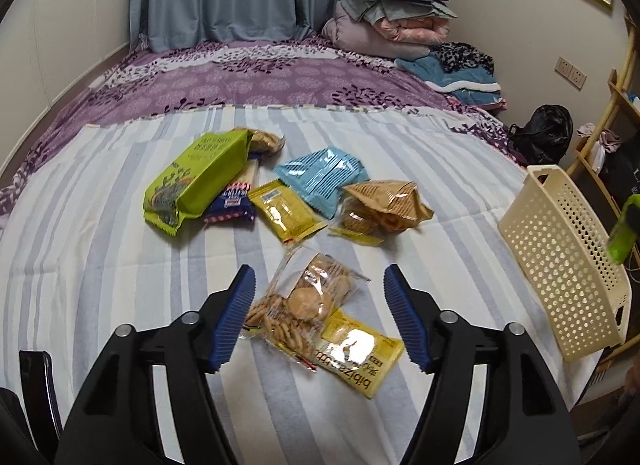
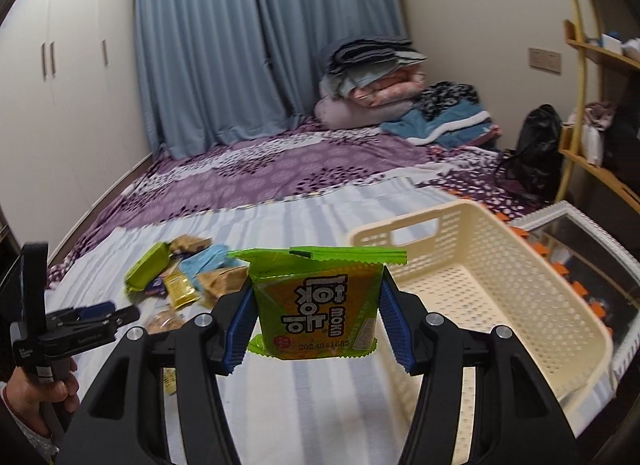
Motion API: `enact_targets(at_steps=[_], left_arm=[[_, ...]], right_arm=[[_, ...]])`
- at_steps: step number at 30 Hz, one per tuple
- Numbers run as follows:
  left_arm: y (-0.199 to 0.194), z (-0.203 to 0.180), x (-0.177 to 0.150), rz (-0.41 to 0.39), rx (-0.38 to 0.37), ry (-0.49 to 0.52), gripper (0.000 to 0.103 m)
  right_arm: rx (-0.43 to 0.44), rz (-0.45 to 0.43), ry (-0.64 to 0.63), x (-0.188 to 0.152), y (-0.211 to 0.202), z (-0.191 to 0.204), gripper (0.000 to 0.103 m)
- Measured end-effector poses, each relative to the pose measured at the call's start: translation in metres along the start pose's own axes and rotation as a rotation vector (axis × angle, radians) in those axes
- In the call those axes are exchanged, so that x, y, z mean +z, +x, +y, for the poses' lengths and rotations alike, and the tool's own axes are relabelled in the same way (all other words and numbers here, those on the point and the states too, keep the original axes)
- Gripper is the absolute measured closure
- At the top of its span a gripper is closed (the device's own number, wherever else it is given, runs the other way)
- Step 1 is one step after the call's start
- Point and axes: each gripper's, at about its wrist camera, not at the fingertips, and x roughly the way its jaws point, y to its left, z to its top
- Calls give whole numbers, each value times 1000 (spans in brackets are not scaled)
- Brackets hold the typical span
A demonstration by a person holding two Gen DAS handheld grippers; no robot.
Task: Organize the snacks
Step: 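Carry the green-orange pack into the cream basket and open the right tool, then carry the clear cookie bag into the basket and open the left tool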
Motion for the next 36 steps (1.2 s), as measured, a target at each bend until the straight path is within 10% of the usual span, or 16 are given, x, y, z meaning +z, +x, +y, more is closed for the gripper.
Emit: enact_targets(at_steps=[12, 23, 27, 36], left_arm=[[49, 2, -9, 98, -31, 48, 16], [72, 8, -12, 143, -24, 49, 16], [76, 9, -12, 150, -23, 45, 16], [82, 10, -13, 154, -23, 45, 21]], right_arm=[[-217, -20, 132, 1, -10, -73, 43], [-229, 19, 138, -10, 1, -75, 37], [-253, 0, 153, -10, -2, -77, 13], [-248, -22, 153, -8, -3, -71, 13]])
